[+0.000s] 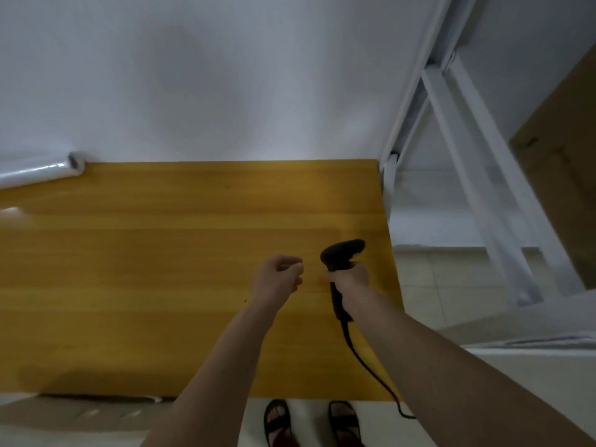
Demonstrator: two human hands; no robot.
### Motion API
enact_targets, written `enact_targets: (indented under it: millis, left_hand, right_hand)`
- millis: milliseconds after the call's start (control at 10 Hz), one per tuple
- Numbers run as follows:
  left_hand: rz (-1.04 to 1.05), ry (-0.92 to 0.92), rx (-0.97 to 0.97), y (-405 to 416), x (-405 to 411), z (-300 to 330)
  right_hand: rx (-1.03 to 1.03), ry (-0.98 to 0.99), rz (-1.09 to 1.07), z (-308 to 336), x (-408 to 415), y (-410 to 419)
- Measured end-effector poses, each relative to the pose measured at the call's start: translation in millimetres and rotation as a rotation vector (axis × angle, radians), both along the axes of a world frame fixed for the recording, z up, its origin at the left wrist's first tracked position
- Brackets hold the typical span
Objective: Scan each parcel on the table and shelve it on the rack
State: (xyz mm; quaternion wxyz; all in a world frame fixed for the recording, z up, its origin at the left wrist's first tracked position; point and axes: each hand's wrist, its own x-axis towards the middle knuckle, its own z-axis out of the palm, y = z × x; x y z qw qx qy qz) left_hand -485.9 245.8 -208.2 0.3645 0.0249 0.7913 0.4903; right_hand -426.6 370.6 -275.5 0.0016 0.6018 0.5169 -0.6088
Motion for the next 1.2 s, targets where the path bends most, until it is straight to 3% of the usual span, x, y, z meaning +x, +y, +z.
enact_targets:
  millis: [500, 700, 1000, 1200]
  left_hand:
    - [-0.116, -0.058, -0.04, -27.6, -25.1, -33.4]
    - [-0.126, -0.074, -0.034, -37.3, -26.0, -33.3]
    - [-0.146, -0.107, -0.039, -50.1, -15.7, -31.4]
    - [-0.145, -0.116, -0.035, -54.9, -5.3, -12.6]
  right_hand:
    - [0.138, -0.211, -0.006, -45.6, 4.3, -8.5]
    - [0.203, -0.374, 0.121, -46.0, 12.5, -12.2]
    - [0.153, -0.321, 0.095, -35.7, 30.8, -18.3]
    - [0.215, -0.174, -0.109, 0.5, 40.9, -13.7]
